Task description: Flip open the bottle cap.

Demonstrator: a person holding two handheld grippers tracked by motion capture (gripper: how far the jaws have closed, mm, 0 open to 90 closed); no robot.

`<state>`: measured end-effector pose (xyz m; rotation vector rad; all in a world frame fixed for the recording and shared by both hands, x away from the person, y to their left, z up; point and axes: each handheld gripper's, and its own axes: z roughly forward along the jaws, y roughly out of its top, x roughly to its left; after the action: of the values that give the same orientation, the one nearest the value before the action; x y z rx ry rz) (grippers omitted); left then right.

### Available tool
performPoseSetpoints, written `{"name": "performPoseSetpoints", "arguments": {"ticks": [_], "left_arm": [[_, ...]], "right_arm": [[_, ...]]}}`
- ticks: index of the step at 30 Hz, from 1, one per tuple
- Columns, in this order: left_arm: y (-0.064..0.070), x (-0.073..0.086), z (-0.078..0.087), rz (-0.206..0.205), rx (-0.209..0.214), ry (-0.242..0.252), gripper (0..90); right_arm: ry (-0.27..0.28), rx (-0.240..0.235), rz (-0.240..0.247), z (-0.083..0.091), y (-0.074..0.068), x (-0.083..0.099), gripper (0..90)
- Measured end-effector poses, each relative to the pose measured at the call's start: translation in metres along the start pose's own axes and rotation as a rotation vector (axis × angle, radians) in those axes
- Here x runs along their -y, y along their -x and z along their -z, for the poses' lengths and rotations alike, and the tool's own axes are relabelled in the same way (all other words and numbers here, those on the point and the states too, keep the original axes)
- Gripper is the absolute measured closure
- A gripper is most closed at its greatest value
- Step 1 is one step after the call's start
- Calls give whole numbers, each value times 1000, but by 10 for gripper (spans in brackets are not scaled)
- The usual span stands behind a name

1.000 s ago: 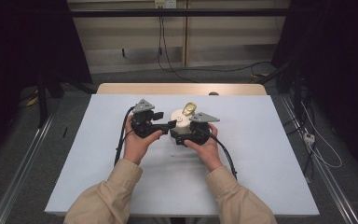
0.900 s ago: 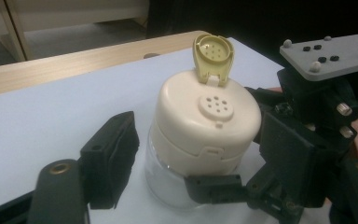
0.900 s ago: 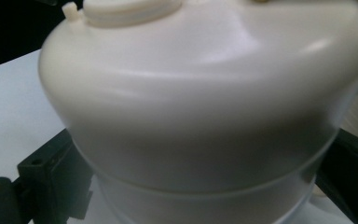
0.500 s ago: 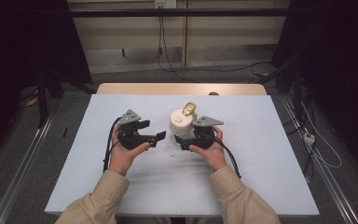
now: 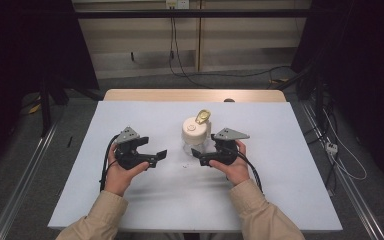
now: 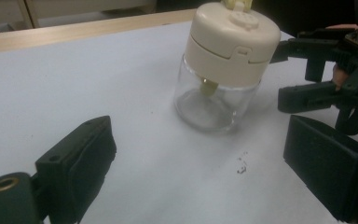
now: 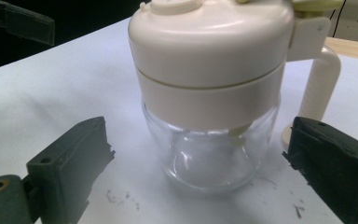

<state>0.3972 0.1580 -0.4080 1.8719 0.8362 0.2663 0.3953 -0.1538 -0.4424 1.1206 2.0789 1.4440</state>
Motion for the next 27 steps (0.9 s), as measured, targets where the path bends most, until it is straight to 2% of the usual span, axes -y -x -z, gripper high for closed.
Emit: {"name": "performPoseSetpoints", "arguments": {"ticks": [17, 27], "left_arm": [[-10, 18, 19, 25, 18, 10, 63], [-12, 24, 27, 14, 11, 8, 63]], "right_arm": [[15, -5, 5, 31, 0, 9, 50], [13, 1, 15, 49, 1, 17, 52]]}}
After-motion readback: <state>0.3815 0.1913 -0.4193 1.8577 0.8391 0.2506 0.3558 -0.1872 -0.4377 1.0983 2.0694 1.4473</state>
